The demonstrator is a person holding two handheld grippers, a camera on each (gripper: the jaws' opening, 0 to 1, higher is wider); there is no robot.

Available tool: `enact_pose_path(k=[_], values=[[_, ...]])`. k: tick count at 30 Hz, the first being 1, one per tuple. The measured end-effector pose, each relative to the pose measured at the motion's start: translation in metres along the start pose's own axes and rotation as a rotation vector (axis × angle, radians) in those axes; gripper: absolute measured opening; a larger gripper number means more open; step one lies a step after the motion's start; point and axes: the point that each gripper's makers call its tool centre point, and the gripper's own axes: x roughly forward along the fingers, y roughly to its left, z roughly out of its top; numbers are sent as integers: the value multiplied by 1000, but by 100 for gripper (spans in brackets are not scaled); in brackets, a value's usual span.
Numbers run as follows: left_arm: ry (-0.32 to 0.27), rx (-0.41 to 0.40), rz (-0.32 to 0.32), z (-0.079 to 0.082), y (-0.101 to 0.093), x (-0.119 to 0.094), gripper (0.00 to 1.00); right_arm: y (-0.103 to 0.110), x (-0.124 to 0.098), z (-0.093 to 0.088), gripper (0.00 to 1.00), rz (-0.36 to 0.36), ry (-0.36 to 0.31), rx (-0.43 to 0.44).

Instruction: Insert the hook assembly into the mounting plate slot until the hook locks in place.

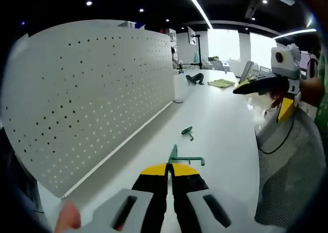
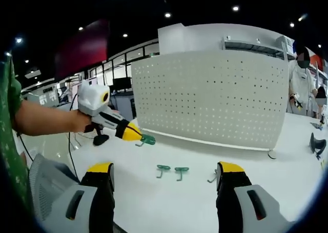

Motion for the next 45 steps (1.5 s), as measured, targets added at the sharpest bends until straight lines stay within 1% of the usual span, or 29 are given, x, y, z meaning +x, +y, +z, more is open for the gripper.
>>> enact_pose_path(k=[3, 6, 7, 9, 10, 12, 16, 18, 25, 29, 31, 34, 38, 39, 41, 43, 45], values=[[-3, 10, -22, 9, -3, -5, 2, 1, 1, 3, 83, 12, 6, -36], [-1, 14, -38, 14, -5, -7, 2, 1, 2, 6, 82, 20, 10, -62], [9, 13, -53, 15, -8, -8, 2, 1, 2, 7, 82, 22, 10, -72], [22, 33, -59, 16, -10, -9, 2, 3, 4, 11, 82, 40, 12, -100], [28, 46, -69, 18, -13, -10, 2, 5, 5, 14, 82, 48, 11, -120], [31, 52, -82, 20, -17, -11, 2, 4, 6, 18, 82, 53, 21, -190], [48, 71, -99, 21, -23, -12, 2, 5, 8, 28, 81, 66, 17, -269], [54, 75, -109, 21, -25, -13, 2, 7, 9, 31, 81, 75, 20, -324], [81, 82, -127, 19, -30, -11, 2, 13, 17, 27, 78, 107, 49, -439], [100, 77, -134, 16, -32, -9, 2, 23, 22, 24, 76, 137, 68, -579], [106, 74, -135, 15, -32, -8, 2, 28, 27, 20, 75, 148, 86, -634], [112, 66, -135, 14, -33, -7, 2, 36, 32, 17, 73, 161, 93, -707], [123, 56, -135, 13, -34, -6, 2, 40, 39, 13, 69, 144, 108, -870], [127, 51, -134, 12, -34, -6, 2, 42, 40, 13, 68, 147, 102, -893], [131, 41, -132, 12, -34, -6, 2, 46, 42, 10, 66, 152, 111, -933], [132, 32, -132, 12, -35, -6, 2, 46, 44, 9, 64, 136, 111, -1006], [131, 24, -132, 12, -36, -6, 2, 48, 46, 8, 60, 136, 109, -1054]])
